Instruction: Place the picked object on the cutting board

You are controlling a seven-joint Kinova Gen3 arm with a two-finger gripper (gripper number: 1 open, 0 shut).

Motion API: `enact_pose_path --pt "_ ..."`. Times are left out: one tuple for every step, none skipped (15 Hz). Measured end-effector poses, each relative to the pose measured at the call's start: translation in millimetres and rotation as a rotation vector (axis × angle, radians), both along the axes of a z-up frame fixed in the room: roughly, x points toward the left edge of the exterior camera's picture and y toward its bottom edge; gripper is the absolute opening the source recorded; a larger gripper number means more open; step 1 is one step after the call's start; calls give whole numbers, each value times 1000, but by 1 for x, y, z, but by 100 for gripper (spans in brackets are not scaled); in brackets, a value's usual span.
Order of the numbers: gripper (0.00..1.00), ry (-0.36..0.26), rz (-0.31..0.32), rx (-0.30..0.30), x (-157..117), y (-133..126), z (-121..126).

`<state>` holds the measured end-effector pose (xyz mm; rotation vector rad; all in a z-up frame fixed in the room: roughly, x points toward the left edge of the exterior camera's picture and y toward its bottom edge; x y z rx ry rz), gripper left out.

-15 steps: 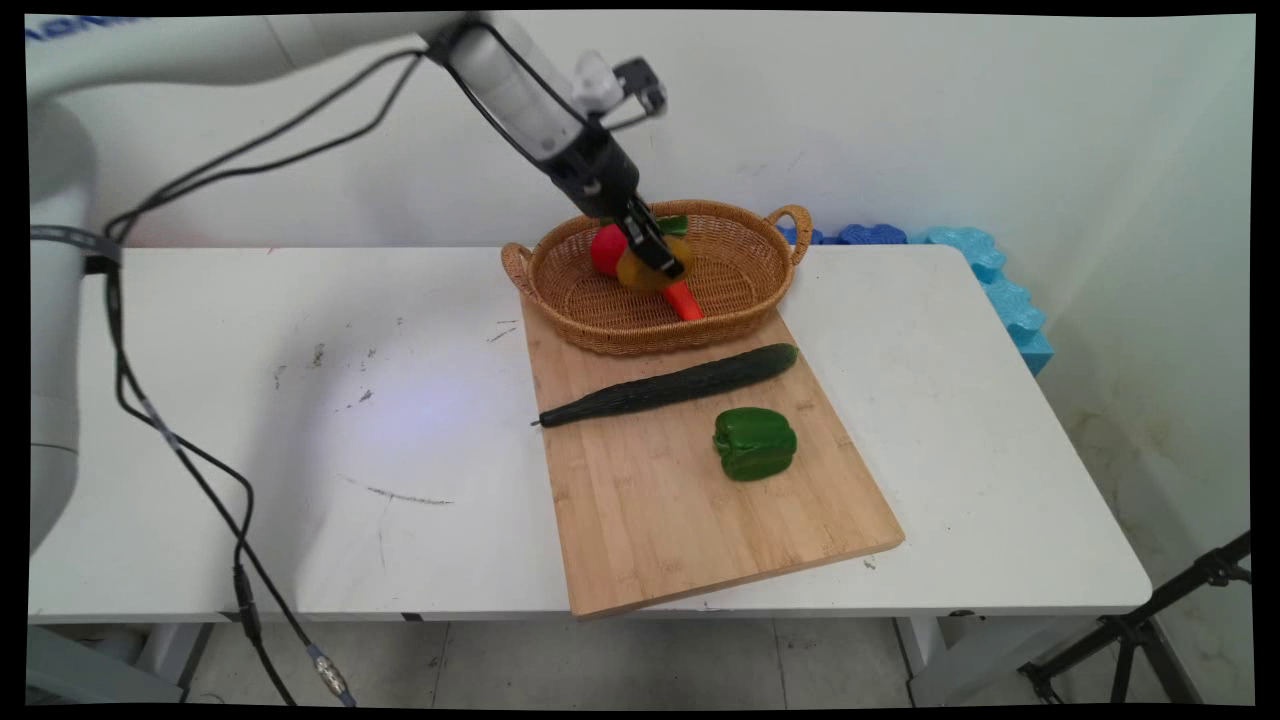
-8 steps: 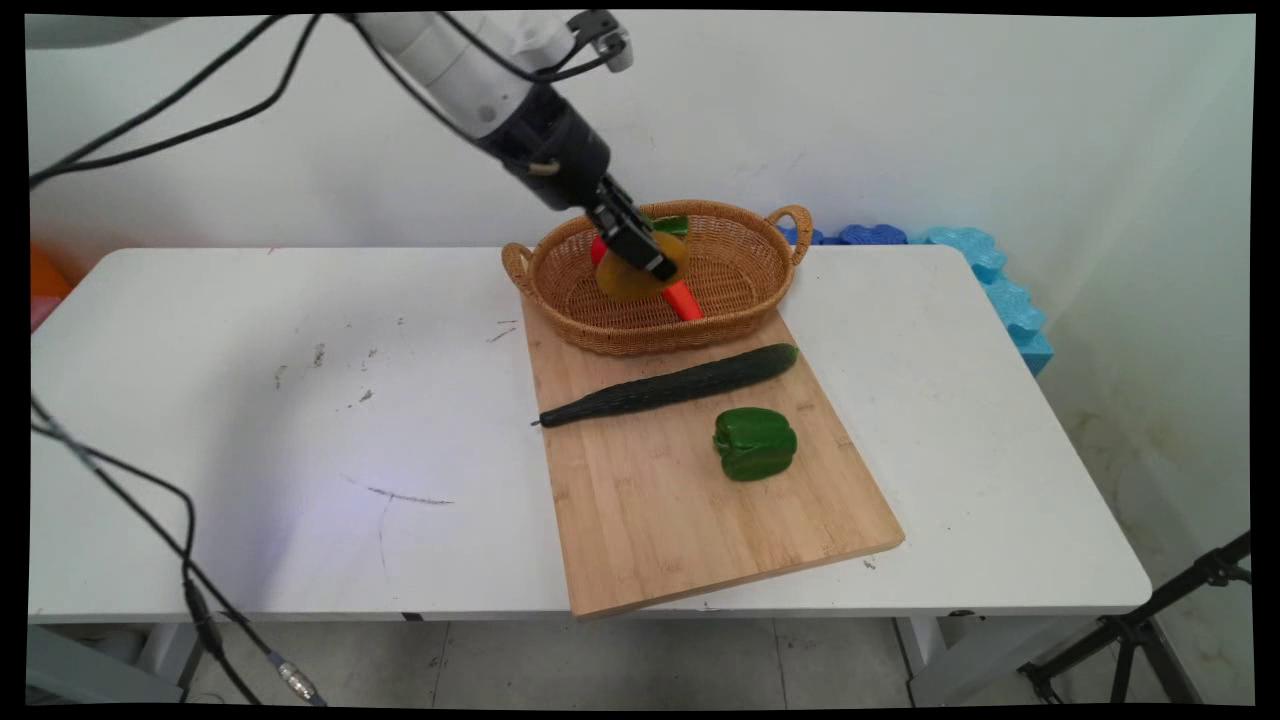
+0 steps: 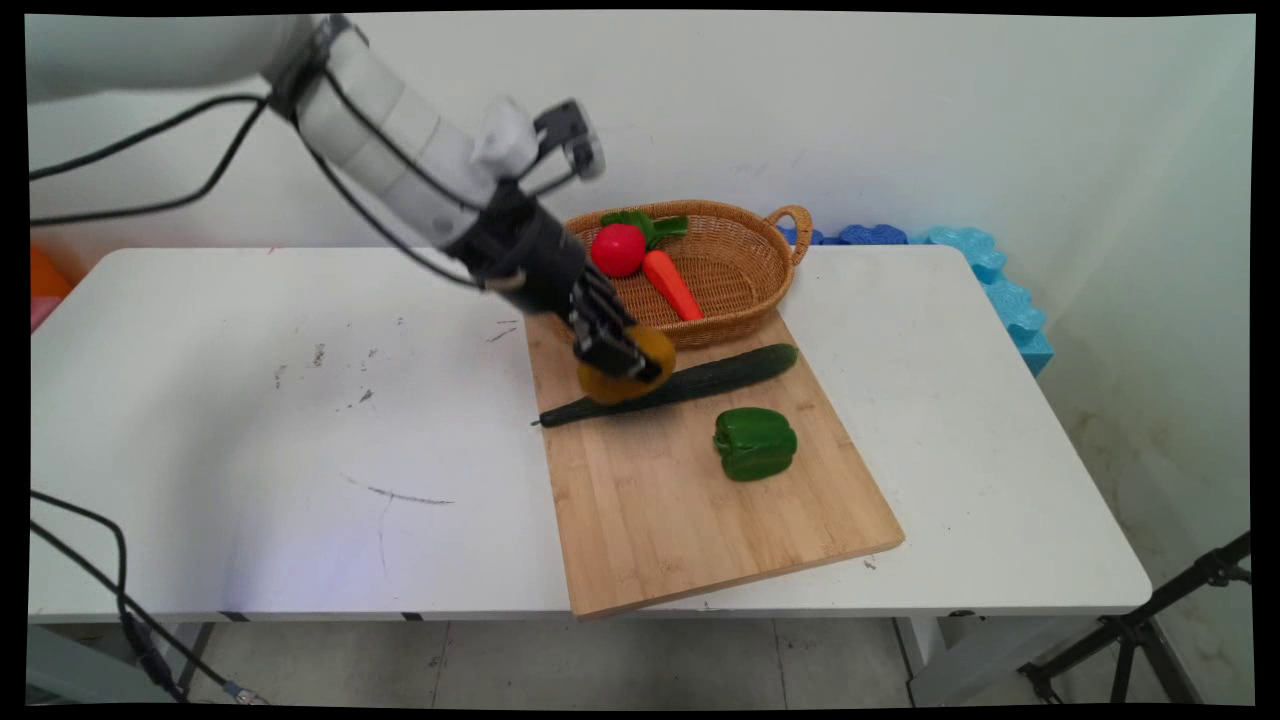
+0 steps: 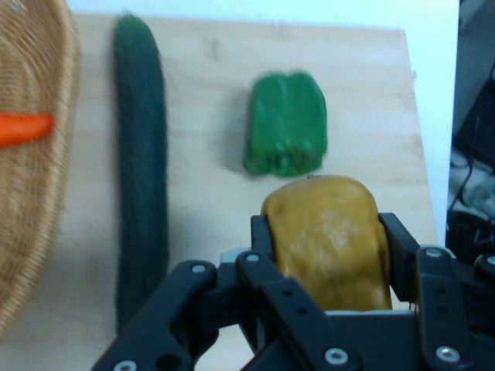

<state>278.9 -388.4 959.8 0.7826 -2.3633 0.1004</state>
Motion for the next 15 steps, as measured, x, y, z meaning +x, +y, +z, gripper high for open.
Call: enact_pose_path --pt "0 -4 1 -1 -2 4 -6" --pt "0 -11 5 -5 -5 8 -16" --pt "0 -17 7 -9 -6 11 -22" --pt "0 -26 12 -14 -9 13 -33" --pt "0 -32 15 -17 -10 14 -39" --pt "0 -39 21 -21 -13 14 -50" --pt "0 -45 25 -24 -15 15 -57" --pt "0 -52 30 -26 -17 15 -67" --pt "0 -60 36 -30 -19 14 -77" --pt "0 -68 41 -32 -21 14 -88" --pt "0 -75 46 -36 -23 14 -97" --pt "0 -80 49 -39 -25 13 -104" --pt "0 -87 53 -42 -26 12 -112" --pt "0 -92 56 -46 -27 12 -118" --pt "0 -94 57 -48 -28 11 -121"
